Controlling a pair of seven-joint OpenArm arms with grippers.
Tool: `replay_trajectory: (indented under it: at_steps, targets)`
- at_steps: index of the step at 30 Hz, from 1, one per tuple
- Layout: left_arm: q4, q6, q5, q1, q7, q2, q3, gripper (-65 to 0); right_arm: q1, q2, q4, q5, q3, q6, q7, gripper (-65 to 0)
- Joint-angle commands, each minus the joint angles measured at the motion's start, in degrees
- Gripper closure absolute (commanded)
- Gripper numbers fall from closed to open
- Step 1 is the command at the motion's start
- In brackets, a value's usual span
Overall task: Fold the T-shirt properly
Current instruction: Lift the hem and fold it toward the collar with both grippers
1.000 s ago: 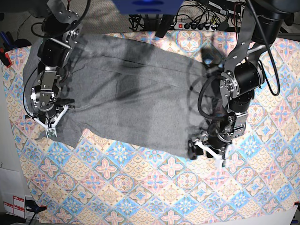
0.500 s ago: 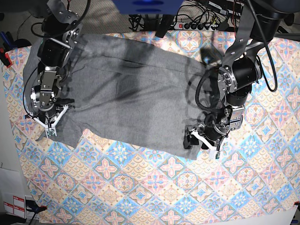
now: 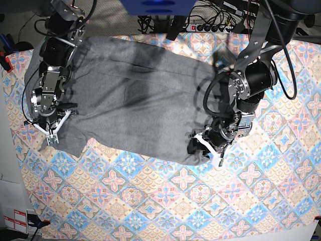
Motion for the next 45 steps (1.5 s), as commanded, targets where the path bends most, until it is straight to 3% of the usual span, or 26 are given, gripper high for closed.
replay_trajectory:
  at_steps: [1, 5, 10, 18, 38, 45]
  targets:
    - [-0.09, -0.08, 1.03, -0.71, 2.21, -0.17, 0.08, -19.7, 1.57, 0.79, 1.08, 0.05, -0.02, -0.63, 1.42, -2.2]
    - [0.17, -0.08, 0.76, -0.71, 1.95, -0.43, -0.19, -10.4, 0.69, 0.79, 0.99, 0.05, -0.02, -0.63, 1.51, -2.0]
    - [0.26, -0.08, -3.98, -0.97, 1.95, -2.19, -0.28, -10.5, -2.91, 0.61, 6.26, 0.31, -0.02, -0.63, 1.69, -1.9]
    - [0.17, -0.08, -13.04, -0.79, 3.79, -5.97, -0.28, -10.5, -7.92, -3.08, 16.02, 0.31, 2.36, -0.63, 1.42, -1.9]
    - [0.17, -0.08, -12.25, -0.62, 4.06, -10.28, 0.08, -10.4, -15.92, -14.16, 33.34, 0.4, 10.27, -0.63, 1.77, -1.9]
    - [0.17, -0.08, -8.29, -0.62, 3.97, -10.37, 0.08, -8.6, -18.3, -15.21, 33.69, 0.4, 10.53, -0.63, 1.77, -1.9]
